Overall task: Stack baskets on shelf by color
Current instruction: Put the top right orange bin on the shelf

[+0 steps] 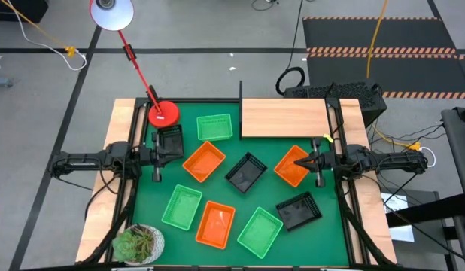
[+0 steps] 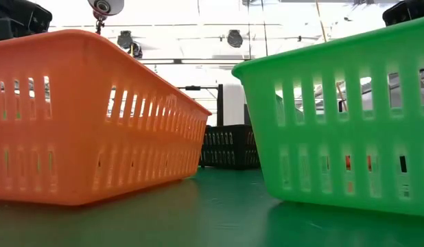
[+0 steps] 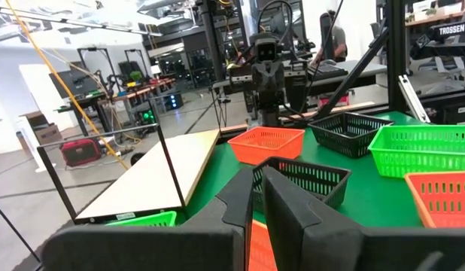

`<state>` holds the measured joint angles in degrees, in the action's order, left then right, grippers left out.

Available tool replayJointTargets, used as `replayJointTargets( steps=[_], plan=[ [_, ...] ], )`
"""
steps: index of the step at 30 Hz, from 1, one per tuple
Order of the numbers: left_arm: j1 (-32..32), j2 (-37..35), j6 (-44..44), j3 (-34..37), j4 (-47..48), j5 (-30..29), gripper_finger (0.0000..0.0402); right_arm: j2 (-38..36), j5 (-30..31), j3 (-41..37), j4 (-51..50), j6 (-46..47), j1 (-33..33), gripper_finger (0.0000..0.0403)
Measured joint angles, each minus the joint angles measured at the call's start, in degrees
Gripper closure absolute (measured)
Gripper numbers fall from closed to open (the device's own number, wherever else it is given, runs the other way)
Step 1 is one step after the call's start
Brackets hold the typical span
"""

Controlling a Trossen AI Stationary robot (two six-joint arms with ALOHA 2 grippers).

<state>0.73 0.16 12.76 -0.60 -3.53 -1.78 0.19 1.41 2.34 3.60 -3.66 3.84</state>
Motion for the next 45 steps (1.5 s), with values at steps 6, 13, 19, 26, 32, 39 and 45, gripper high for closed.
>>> replayJointTargets(
  steps=[6, 13, 19, 26, 32, 39, 45],
  plan=[
    [0.0, 0.0, -0.7, 0.0, 0.0, -0.2, 0.0366, 0.0, 0.6, 0.0, 1.2, 9.8, 0.0, 0.0403],
    [0.0, 0.0, -7.7, 0.0, -0.3, -0.2, 0.0366, 1.8, -0.2, 3.0, 1.3, 9.8, 0.0, 0.0403],
    [0.0, 0.3, -7.8, -0.3, -5.7, 0.0, 0.0375, 7.6, -1.5, 12.2, -3.9, 10.1, 0.0, 0.0403],
    [-0.1, 3.6, -8.8, -8.8, -3.9, 0.3, 0.0399, 18.2, -1.5, 27.1, -14.4, 12.2, 0.0, 0.0403],
    [-0.1, 13.4, -7.5, -23.8, 4.2, 0.3, 0.0399, 28.6, 0.0, 39.8, -24.3, 12.3, 0.0, 0.0403],
    [-0.1, 26.8, -7.0, -41.9, 14.6, -0.1, 0.0399, 40.0, 5.0, 53.5, -35.7, 13.2, 0.0, 0.0403],
    [-0.1, 34.5, -7.1, -49.3, 19.1, -0.2, 0.0392, 47.5, 13.8, 57.0, -40.8, 20.9, 1.2, 0.0403]
  ],
)
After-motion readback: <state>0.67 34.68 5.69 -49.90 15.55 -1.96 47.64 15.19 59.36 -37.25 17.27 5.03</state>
